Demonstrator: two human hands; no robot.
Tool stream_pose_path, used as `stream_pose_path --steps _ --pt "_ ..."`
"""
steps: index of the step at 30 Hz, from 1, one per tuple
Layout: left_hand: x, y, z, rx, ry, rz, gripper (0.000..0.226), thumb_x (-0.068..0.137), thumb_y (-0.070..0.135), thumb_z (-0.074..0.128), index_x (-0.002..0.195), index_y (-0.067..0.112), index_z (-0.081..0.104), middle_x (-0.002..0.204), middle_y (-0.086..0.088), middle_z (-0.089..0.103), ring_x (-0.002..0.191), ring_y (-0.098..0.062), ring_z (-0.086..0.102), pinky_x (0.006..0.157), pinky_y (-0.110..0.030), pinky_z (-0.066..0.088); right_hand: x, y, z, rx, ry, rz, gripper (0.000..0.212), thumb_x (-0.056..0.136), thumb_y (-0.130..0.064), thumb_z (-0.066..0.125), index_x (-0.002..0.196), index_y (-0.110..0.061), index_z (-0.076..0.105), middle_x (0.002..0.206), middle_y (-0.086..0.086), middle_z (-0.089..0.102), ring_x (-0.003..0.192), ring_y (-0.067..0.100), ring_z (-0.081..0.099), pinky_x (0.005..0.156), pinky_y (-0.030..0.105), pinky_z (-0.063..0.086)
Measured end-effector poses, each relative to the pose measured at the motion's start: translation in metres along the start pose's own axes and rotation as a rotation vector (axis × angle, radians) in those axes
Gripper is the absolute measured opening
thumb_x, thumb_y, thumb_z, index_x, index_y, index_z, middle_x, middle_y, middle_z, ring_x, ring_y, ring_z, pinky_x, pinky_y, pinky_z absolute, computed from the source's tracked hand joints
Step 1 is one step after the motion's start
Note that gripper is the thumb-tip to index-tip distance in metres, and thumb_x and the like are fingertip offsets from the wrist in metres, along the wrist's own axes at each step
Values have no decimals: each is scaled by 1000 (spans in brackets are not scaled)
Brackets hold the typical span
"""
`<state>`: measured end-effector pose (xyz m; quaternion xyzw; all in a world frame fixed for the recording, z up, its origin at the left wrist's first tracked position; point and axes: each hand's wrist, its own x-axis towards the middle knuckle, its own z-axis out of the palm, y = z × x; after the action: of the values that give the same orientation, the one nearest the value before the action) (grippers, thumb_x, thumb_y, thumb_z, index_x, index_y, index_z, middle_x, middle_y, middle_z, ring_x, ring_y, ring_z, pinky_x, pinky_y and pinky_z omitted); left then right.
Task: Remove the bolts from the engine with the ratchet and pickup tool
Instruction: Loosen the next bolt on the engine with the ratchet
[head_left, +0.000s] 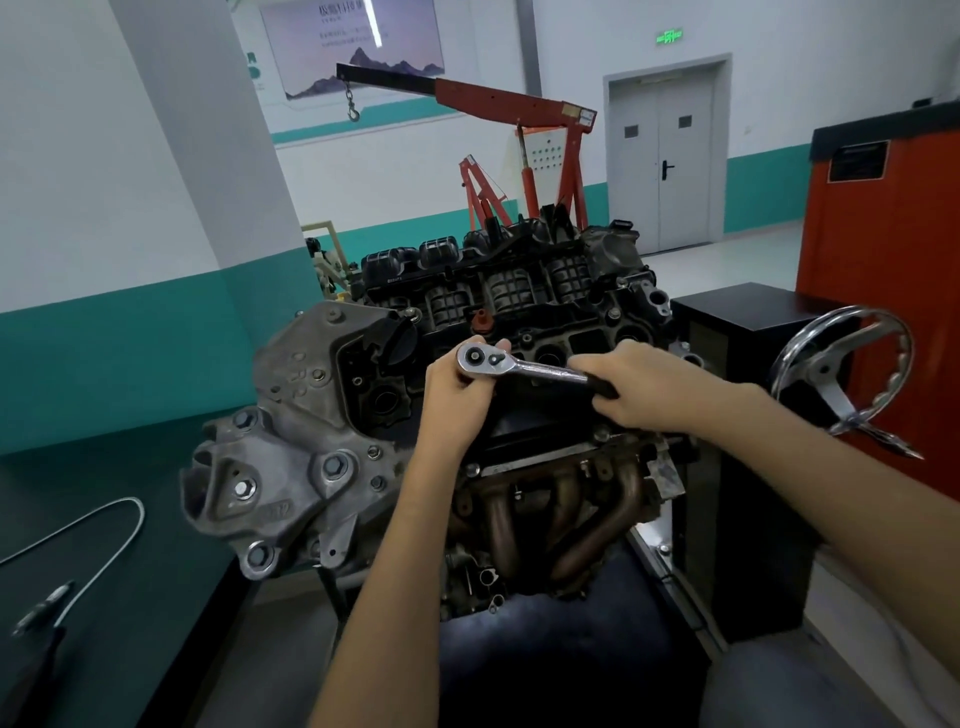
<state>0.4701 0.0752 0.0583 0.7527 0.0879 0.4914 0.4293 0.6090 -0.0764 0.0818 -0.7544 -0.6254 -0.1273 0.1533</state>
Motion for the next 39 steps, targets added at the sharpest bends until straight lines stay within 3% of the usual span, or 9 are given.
stream_pose_path --steps 3,6,11,16,23,26,33,36,39 --pt "-4 0 4 -21 64 1 43 96 8 53 61 19 30 57 11 31 59 -6 32 66 -17 37 -7 -8 8 19 68 45 17 84 -17 59 92 -27 49 63 -11 42 57 16 49 54 26 35" --pt "-6 1 9 -23 128 -21 45 98 12 55 62 17 29 56 12 29 55 -5 27 54 -16 28 -33 -51 52 406 134 200 21 80 -13 58 79 -24 40 64 3 50 58 24 54 50 28 39" --pt "2 5 16 96 193 -94 44 97 9 55 62 14 28 59 2 23 48 -5 25 52 -12 28 -33 -133 103 938 239 336 16 81 -3 52 86 -18 48 63 0 50 49 6 50 46 16 39" --pt "0 3 7 62 73 -92 49 97 14 57 59 20 27 53 13 27 52 -4 25 52 -15 26 -35 -83 75 684 150 226 22 78 -2 54 88 -21 50 61 -3 46 48 5 44 49 15 33" --pt "1 5 1 27 42 -78 46 95 4 56 58 19 31 52 14 33 50 0 33 53 -8 31 5 -2 -11 -179 34 -47 30 89 -19 54 118 -24 48 76 -3 51 76 26 61 60 28 40" --pt "-5 4 5 -41 147 -95 44 97 8 56 62 20 31 58 9 31 53 -2 30 53 -16 28 -10 -21 17 -97 126 33 24 86 -22 56 108 -24 47 75 -1 46 76 29 61 63 32 43" --pt "-3 6 13 -24 236 -95 38 98 4 51 66 7 33 65 -2 19 50 -3 22 50 -10 26 -30 -128 106 808 215 296 16 84 -6 52 92 -15 42 67 5 54 59 24 56 54 34 47" --pt "-1 3 6 61 192 -64 40 99 11 53 66 12 30 63 2 21 49 -3 23 48 -16 23 -29 -119 98 762 190 228 19 83 -5 52 91 -20 43 64 -3 51 51 5 50 47 16 41" --pt "1 0 3 79 95 -75 49 97 12 57 60 19 25 53 12 25 50 -3 23 49 -17 22 -32 -66 66 546 80 130 20 81 -5 55 94 -19 50 61 -4 48 50 7 46 49 20 37"
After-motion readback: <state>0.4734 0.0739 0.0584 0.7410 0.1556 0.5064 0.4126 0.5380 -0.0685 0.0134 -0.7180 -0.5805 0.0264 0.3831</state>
